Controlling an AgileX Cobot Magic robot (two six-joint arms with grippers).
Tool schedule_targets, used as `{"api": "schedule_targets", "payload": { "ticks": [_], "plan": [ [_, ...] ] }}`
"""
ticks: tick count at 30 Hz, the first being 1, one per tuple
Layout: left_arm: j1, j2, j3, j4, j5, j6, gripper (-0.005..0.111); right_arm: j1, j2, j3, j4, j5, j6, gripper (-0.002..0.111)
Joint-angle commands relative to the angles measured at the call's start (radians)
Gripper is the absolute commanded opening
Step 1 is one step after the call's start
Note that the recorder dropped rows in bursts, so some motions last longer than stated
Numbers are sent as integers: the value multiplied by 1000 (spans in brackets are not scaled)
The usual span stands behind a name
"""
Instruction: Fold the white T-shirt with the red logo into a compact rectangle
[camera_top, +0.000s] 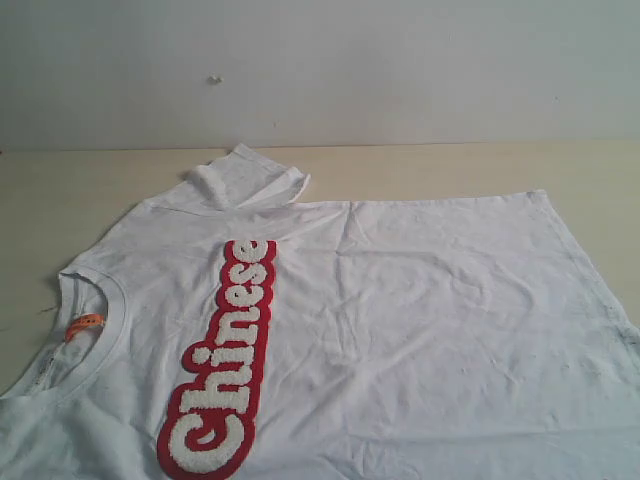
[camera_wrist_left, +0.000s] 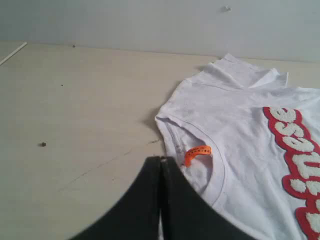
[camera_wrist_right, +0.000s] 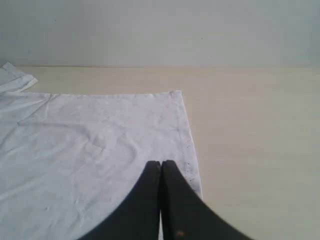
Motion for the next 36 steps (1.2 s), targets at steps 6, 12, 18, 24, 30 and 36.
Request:
{"api": "schedule_targets", "payload": {
  "ticks": [6, 12, 18, 24, 30, 36],
  "plan": [
    [4, -5, -1, -6, -7, 3, 0, -5, -4, 5, -1, -11, -3, 0],
    [4, -5, -1, -2, -7, 3, 0, -5, -4, 5, -1, -11, -3, 0],
    [4, -5, -1, 1, -7, 3, 0, -5, -4, 5, -47, -13, -27, 0],
    [4, -5, -1, 4, -93, 3, 0, -5, -4, 5, -57, -21, -37, 0],
    [4, -5, -1, 4, -348, 3, 0, -5, -4, 5, -53, -245, -44, 0],
    [4, -5, -1, 4, -573, 3, 0, -5, -4, 5, -53, -431, -38, 0]
  ]
}}
